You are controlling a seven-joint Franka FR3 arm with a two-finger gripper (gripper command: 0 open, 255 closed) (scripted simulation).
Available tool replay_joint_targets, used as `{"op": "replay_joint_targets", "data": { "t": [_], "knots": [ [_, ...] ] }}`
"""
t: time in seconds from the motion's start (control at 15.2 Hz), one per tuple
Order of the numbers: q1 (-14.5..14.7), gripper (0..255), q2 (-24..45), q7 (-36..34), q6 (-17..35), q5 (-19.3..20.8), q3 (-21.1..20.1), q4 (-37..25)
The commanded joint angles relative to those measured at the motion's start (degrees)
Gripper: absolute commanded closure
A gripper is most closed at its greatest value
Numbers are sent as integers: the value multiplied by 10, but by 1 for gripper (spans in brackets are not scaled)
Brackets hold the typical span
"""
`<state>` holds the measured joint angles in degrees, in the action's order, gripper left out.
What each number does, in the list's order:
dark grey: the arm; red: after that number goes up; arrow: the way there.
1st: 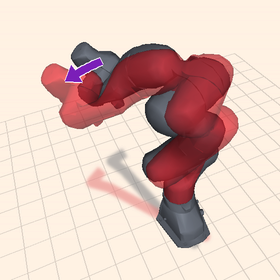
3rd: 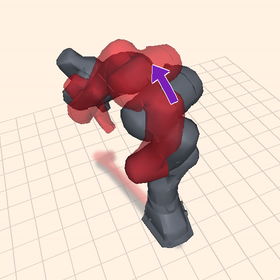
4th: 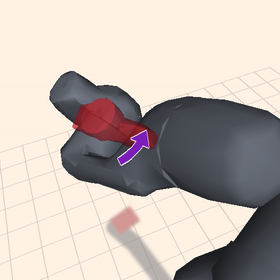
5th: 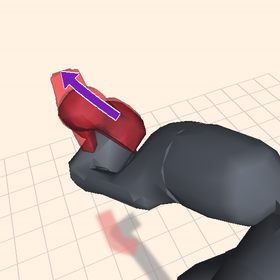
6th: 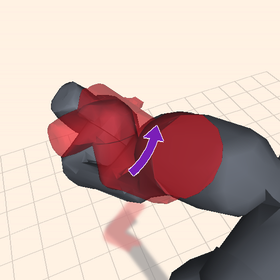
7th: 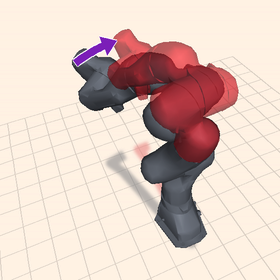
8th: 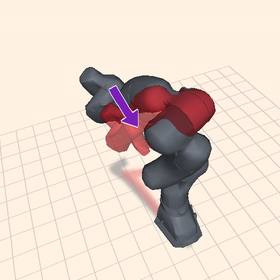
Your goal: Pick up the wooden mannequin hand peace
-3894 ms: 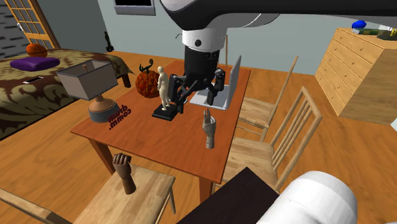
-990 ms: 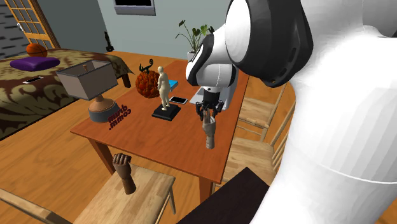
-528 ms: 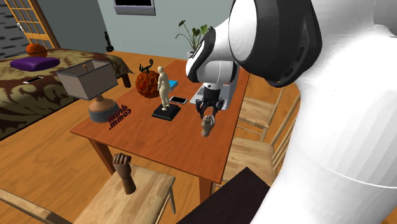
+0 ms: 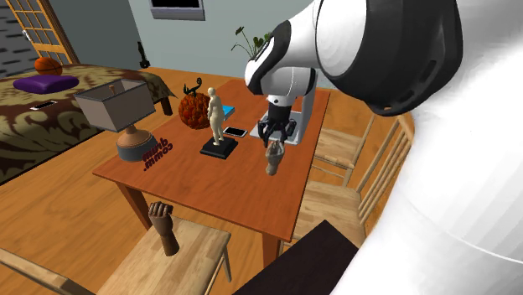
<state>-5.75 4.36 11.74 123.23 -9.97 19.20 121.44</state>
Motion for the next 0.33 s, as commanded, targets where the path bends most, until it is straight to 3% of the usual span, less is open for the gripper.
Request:
{"op": "replay_joint_targets", "data": {
  "t": [0.0, 0.26],
  "knots": [
    [0, 255, -8, -4, -14, 5, 1, -7],
    [0, 255, -15, -8, -29, 9, 1, -16]
  ]
}}
